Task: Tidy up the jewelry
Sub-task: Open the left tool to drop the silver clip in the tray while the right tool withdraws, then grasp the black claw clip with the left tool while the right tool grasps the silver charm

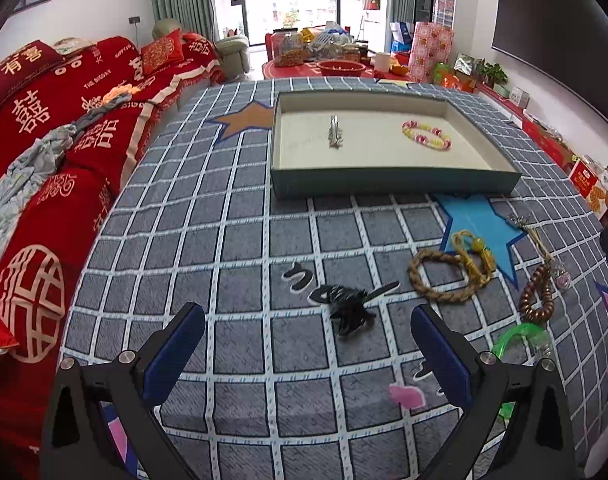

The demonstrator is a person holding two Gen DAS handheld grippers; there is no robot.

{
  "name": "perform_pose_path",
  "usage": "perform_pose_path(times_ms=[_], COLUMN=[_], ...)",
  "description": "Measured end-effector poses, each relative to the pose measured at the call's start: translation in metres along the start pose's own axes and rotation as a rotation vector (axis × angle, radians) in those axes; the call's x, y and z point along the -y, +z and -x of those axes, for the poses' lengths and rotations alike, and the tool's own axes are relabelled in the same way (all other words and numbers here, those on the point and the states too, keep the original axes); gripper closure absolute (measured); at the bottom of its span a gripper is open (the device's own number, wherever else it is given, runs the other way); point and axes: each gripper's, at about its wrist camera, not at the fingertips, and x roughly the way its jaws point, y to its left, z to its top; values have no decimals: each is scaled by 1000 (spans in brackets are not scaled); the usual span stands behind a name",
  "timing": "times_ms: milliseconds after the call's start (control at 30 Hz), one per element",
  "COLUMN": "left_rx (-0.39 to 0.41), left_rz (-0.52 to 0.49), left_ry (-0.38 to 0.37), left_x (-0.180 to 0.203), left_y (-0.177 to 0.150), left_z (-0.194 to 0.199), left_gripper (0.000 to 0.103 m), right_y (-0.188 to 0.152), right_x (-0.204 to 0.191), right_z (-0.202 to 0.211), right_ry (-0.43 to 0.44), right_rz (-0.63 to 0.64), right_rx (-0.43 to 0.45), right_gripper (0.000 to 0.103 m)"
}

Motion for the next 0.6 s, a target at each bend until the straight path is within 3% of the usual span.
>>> perform_pose_path(times_ms=[333, 600], left_rx=[-29, -42], left_rz=[38, 5], left_ry=[12, 14], left_x=[-11, -2], left_y=[-8, -10], left_z=[-8, -17], left_gripper=[0, 0], right_y=[-26, -38], right_x=[20, 30], right_z=[-14, -28], right_ry=[-136, -217], right_rz=[-7, 20], right_rx=[-60, -96], right_gripper=[0, 0])
